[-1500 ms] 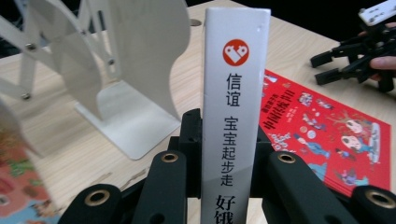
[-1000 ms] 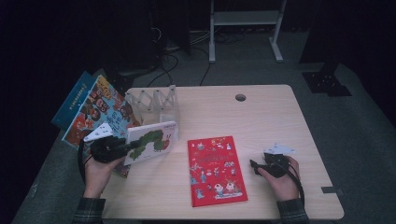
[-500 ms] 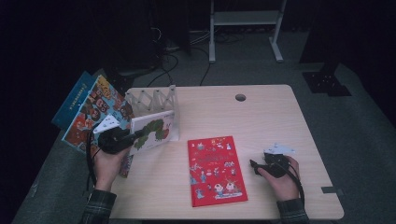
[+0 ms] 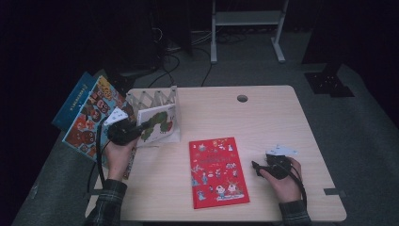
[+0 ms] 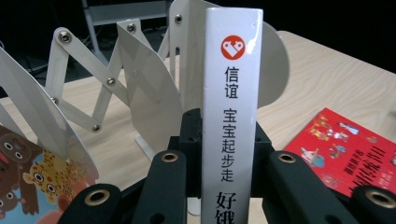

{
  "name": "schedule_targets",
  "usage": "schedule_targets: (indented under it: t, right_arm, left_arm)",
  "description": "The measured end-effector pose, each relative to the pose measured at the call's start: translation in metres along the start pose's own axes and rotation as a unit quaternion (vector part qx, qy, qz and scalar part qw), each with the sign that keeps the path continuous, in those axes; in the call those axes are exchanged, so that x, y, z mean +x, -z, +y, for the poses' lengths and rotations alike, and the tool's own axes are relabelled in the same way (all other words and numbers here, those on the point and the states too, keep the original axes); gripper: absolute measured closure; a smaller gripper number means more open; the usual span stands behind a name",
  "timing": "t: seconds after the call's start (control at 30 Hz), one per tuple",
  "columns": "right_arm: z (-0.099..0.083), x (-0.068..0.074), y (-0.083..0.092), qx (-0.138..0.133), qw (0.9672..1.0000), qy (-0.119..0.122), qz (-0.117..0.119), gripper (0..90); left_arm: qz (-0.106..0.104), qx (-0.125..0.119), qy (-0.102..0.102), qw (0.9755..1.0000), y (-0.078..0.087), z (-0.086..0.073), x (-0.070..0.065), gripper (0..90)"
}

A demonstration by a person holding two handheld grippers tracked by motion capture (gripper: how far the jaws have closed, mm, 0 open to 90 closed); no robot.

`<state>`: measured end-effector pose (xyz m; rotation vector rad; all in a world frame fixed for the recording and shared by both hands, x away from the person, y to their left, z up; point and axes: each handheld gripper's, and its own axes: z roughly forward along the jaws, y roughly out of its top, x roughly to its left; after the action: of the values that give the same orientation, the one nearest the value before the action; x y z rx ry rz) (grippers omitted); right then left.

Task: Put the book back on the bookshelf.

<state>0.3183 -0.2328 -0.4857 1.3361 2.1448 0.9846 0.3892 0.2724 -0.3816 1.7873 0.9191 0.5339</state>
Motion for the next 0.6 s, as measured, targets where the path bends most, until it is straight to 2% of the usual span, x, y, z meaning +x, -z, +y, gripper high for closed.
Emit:
schedule_targets:
  t: [0.23, 0.43, 0.5, 0.6]
  right_arm:
    - [0.000, 0.000, 0.000, -0.001, 1.0000, 0.001, 0.000, 30.1]
    - [0.000, 0.000, 0.000, -0.001, 1.0000, 0.002, 0.000, 30.1]
    - [0.000, 0.000, 0.000, -0.001, 1.0000, 0.002, 0.000, 30.1]
    - [0.000, 0.000, 0.000, -0.001, 1.0000, 0.002, 0.000, 30.1]
  left_arm:
    - [0.002, -0.004, -0.001, 1.0000, -0.003, -0.007, -0.001, 74.7]
    - [0.005, 0.016, -0.006, 0.9998, -0.005, -0.012, -0.003, 74.3]
    - [0.007, 0.019, -0.001, 0.9998, -0.007, -0.016, -0.005, 74.3]
    - [0.010, 0.037, 0.000, 0.9993, -0.011, -0.020, -0.007, 74.2]
